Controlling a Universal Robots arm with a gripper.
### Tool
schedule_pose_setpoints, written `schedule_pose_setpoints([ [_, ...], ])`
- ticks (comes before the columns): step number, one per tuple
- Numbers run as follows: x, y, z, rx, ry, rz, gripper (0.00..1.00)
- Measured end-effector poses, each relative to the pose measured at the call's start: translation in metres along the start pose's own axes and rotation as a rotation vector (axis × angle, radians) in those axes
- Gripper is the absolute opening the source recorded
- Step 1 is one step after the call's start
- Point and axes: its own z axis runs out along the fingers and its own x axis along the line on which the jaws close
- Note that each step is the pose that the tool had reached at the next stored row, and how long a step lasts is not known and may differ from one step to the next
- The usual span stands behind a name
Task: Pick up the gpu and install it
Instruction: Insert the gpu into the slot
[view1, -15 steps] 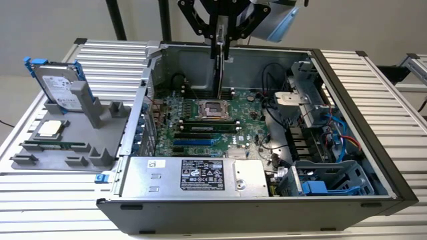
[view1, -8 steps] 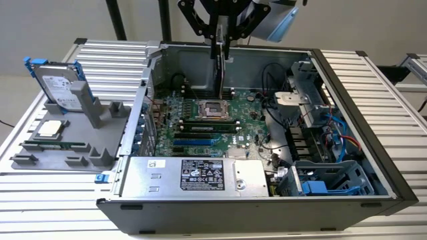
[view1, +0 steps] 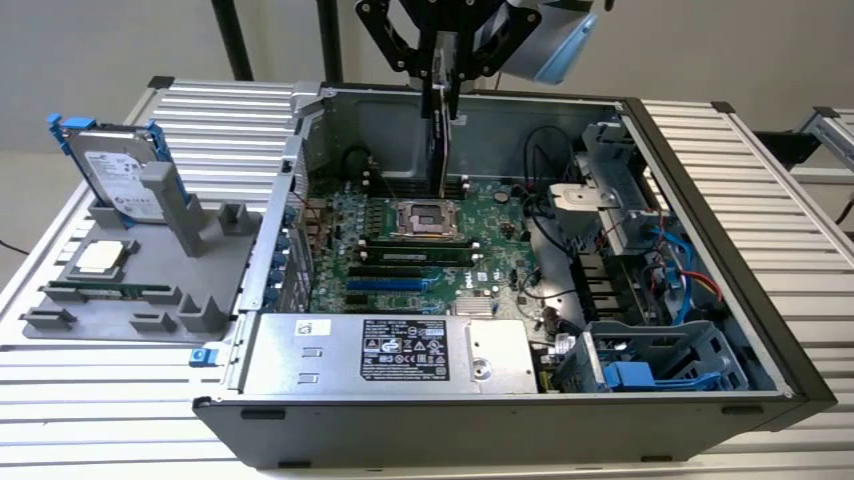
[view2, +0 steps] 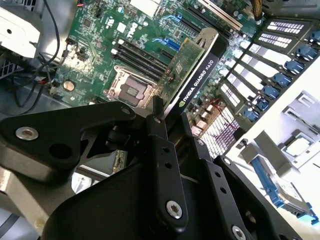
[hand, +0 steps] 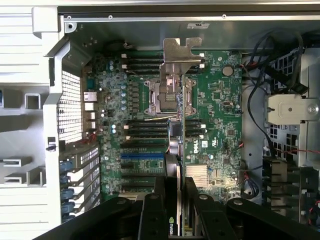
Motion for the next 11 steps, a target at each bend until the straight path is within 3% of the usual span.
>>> schedule_pose_setpoints([
  [11, 0.0, 0.0, 0.0, -0.0002, 0.0001, -0.011, 0.0],
])
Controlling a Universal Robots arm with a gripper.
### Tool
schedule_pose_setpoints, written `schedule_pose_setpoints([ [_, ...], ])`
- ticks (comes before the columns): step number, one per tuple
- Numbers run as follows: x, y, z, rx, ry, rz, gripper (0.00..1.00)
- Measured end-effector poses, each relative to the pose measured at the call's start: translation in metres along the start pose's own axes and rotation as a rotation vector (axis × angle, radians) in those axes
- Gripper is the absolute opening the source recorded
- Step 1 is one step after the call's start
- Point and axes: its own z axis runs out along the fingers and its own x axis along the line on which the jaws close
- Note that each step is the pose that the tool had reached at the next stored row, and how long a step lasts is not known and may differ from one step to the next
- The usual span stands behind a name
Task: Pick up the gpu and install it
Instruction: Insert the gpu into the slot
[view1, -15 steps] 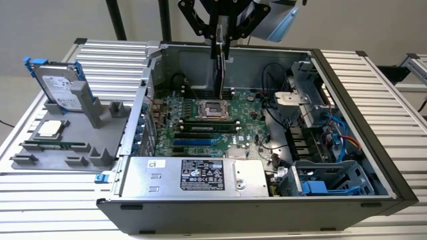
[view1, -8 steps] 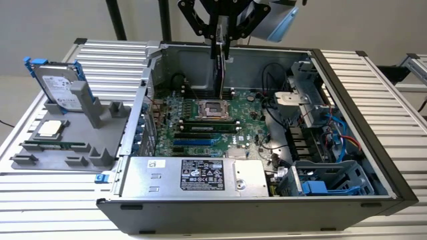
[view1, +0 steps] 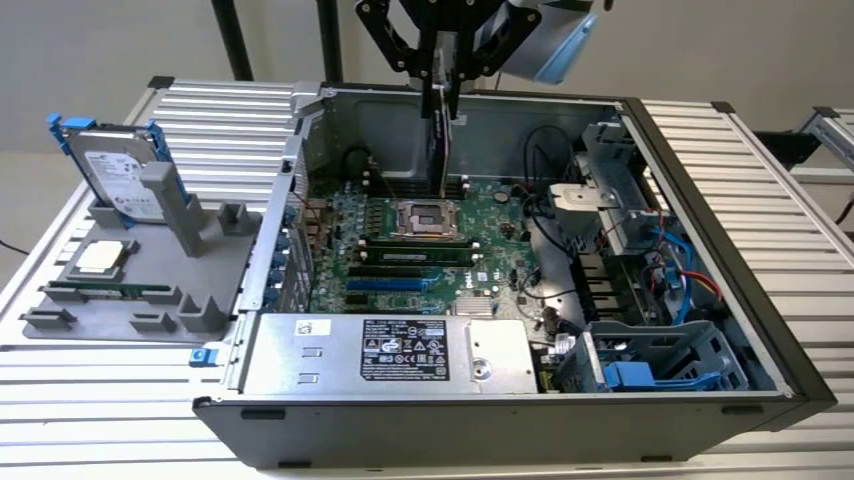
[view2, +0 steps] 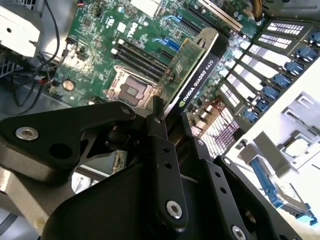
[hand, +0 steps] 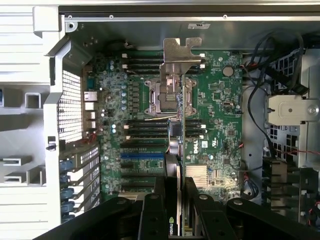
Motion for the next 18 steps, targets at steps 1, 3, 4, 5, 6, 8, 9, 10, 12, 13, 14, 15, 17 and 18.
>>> schedule_pose_setpoints([
  [1, 0.0, 0.0, 0.0, -0.0001, 0.0, -0.003, 0.0],
  [3, 0.0, 0.0, 0.0, -0.0001, 0.0001, -0.008, 0.0],
  [4, 0.0, 0.0, -0.0001, -0.0001, 0.0002, -0.011, 0.0],
  [5, 0.0, 0.0, 0.0, -0.0002, 0.0003, -0.014, 0.0],
  [6, 0.0, 0.0, 0.0, -0.0002, 0.0003, -0.017, 0.0],
  [8, 0.0, 0.0, 0.0, -0.0005, 0.0003, -0.024, 0.0],
  [9, 0.0, 0.0, 0.0, -0.0005, 0.0004, -0.027, 0.0],
  [10, 0.0, 0.0, 0.0, -0.0005, 0.0005, -0.031, 0.0],
  [12, 0.0, 0.0, 0.0, -0.0007, 0.0005, -0.038, 0.0],
  [13, 0.0, 0.0, 0.0, -0.0007, 0.0006, -0.042, 0.0],
  [14, 0.0, 0.0, 0.0, -0.0007, 0.0007, -0.046, 0.0],
  [15, 0.0, 0.0, -0.0001, -0.0008, 0.0007, -0.05, 0.0],
  [17, 0.0, 0.0, -0.0001, -0.0009, 0.0009, -0.058, 0.0],
  [18, 0.0, 0.0, -0.0001, -0.001, 0.0009, -0.061, 0.0],
])
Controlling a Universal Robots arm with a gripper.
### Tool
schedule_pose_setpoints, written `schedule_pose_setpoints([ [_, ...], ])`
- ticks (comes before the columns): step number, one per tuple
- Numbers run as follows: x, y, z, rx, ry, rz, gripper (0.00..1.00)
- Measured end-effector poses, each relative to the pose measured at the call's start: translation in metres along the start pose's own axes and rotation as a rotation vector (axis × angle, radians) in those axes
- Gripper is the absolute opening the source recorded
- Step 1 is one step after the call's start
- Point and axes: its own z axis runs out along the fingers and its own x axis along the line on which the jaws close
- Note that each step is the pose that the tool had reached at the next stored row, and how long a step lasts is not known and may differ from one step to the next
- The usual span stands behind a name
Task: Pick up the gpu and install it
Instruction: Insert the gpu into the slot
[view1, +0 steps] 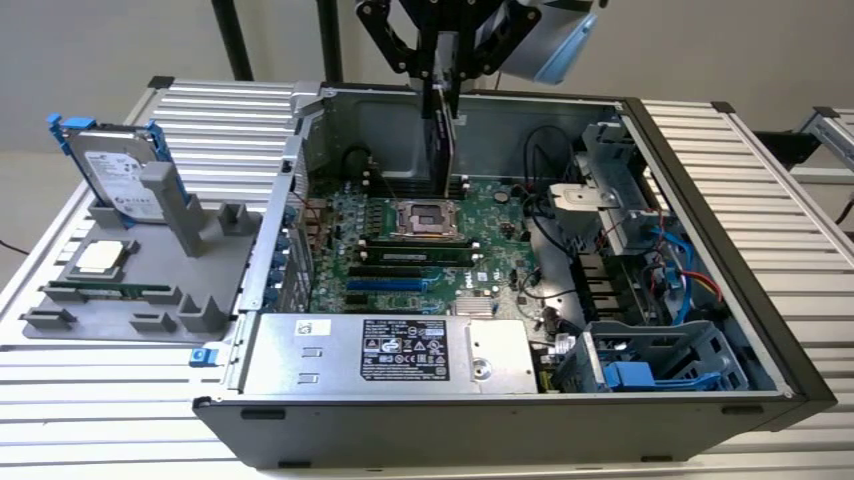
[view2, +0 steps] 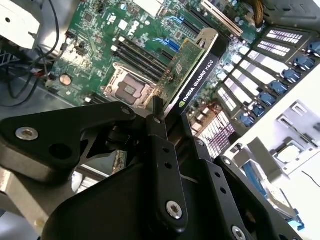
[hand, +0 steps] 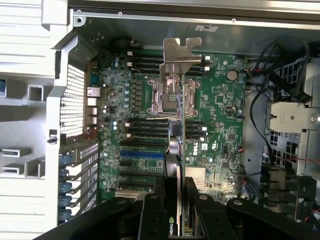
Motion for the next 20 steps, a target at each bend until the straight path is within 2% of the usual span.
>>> schedule_pose_setpoints([
  [20, 0.0, 0.0, -0.0004, -0.0013, 0.0011, -0.078, 0.0],
])
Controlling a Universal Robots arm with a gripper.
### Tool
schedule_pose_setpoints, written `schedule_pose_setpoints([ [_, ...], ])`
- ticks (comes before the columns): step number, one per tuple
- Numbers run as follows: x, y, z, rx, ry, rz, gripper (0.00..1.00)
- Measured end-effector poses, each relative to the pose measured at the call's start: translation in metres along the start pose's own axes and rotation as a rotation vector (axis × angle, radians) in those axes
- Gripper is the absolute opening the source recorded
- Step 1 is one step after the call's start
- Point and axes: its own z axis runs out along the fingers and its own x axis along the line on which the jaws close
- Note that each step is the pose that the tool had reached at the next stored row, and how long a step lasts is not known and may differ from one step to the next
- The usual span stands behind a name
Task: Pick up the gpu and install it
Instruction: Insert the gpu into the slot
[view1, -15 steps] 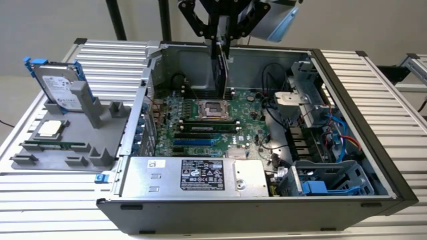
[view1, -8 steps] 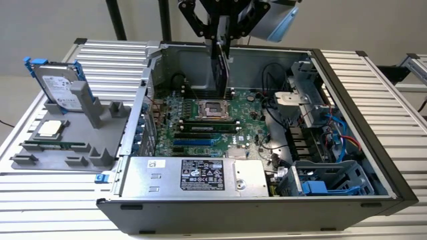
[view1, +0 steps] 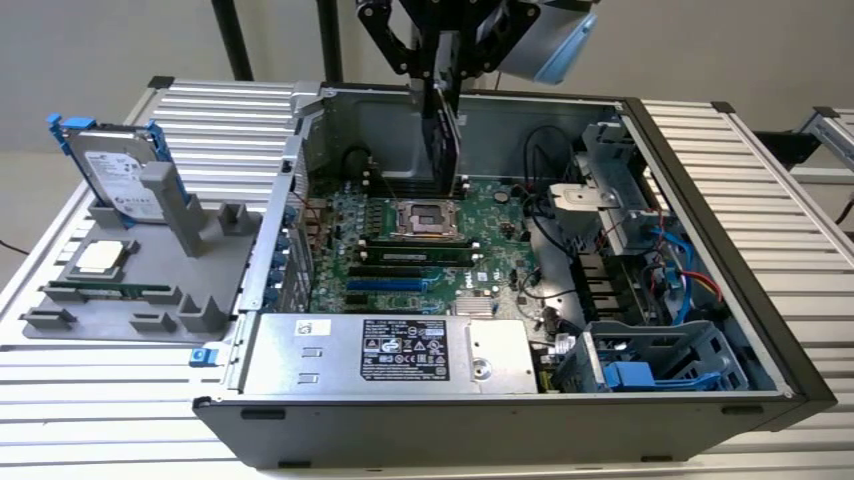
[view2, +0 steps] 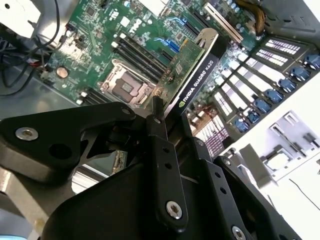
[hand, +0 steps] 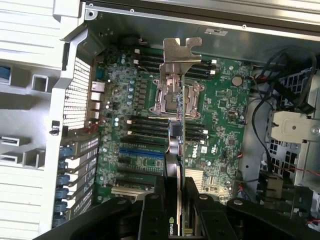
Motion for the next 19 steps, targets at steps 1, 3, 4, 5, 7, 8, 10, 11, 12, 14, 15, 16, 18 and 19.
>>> schedule_pose_setpoints([
  [1, 0.0, 0.0, -0.0001, 0.0, 0.0001, -0.004, 0.0],
  [3, 0.0, 0.0, -0.0001, -0.0002, 0.0002, -0.012, 0.0],
  [4, 0.0, 0.0, -0.0002, -0.0003, 0.0002, -0.016, 0.0],
  [5, 0.0, 0.0, -0.0002, -0.0003, 0.0003, -0.021, 0.0],
  [7, 0.0, 0.0, -0.0003, -0.0004, 0.0004, -0.029, 0.0],
  [8, 0.0, 0.0, -0.0004, -0.0006, 0.0006, -0.037, 0.0],
  [10, 0.0, 0.0, -0.0005, -0.0007, 0.0007, -0.046, 0.0],
  [11, 0.0, 0.0, -0.0005, -0.0008, 0.0007, -0.05, 0.0],
  [12, 0.0, 0.0, -0.0005, -0.0008, 0.0007, -0.054, 0.0],
  [14, 0.0, 0.0, -0.0006, -0.001, 0.0009, -0.062, 0.0],
  [15, 0.0, 0.0, -0.0006, -0.001, 0.001, -0.065, 0.0],
  [16, 0.0, 0.0, -0.0007, -0.001, 0.001, -0.069, 0.0],
  [18, 0.0, 0.0, -0.0007, -0.0012, 0.001, -0.077, 0.0],
  [19, 0.0, 0.0, -0.0008, -0.0012, 0.0012, -0.08, 0.0],
])
